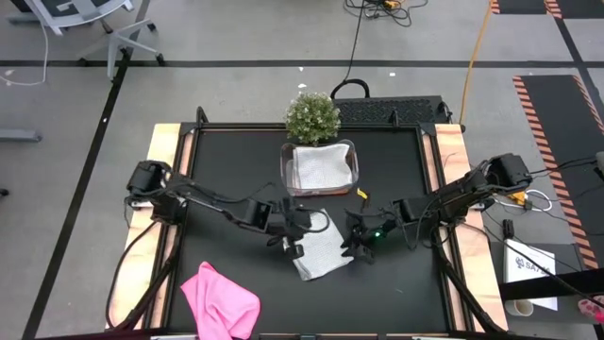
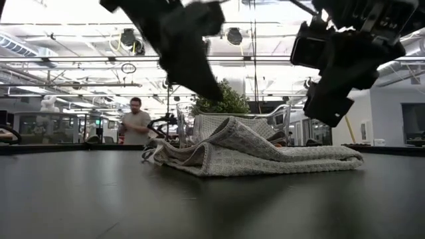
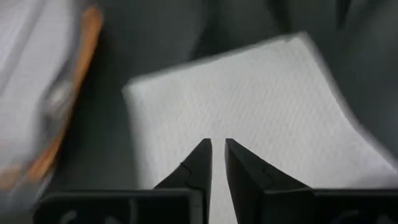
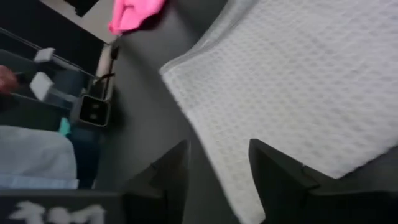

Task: Fold microfiber towels
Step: Fold the gray microfiber towel on the table

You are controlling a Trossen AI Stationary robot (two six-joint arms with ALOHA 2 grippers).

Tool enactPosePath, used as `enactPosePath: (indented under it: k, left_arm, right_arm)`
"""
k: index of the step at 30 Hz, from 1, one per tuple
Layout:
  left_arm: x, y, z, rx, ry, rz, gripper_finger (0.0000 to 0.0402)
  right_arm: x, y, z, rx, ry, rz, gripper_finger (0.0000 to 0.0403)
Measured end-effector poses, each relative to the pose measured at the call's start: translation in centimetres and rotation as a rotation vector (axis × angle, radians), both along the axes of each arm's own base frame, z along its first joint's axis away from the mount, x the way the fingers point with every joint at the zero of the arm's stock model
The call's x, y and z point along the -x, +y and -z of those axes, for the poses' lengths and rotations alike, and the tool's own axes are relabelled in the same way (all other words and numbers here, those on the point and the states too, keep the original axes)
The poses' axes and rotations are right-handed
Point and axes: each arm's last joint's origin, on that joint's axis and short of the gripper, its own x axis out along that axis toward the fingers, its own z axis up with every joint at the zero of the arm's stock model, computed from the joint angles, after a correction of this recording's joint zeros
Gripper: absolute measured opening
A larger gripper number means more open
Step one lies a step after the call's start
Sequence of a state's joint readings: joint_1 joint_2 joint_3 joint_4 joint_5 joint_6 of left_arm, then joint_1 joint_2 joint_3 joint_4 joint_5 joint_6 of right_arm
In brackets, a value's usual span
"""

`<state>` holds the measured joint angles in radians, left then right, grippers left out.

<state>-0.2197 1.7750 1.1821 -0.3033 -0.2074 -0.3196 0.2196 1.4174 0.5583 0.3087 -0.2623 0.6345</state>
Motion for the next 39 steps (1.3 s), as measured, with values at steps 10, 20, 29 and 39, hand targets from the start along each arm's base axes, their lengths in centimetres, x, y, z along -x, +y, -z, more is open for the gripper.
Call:
enactPosePath:
  k: [10,20,29,39]
  left_arm:
    - [-1.4,1.3,5.8,0.094,0.181,0.095,0.0047]
    - [-1.1,-0.1,6.2,0.154,0.21,0.075,0.0047]
    - [-0.6,-2.5,6.2,0.304,0.225,-0.037,0.0047]
    - [0.6,-7.4,6.0,0.384,0.187,-0.116,0.0047]
  right_arm:
    - [0.4,2.2,0.4,0.033,0.004,0.044,0.0065]
    - [-0.5,2.8,3.0,0.089,0.03,0.113,0.0005]
    - [-0.4,2.2,5.0,0.18,0.111,-0.016,0.0001]
    - [-1.4,-2.0,4.4,0.359,0.006,-0.041,0.0002]
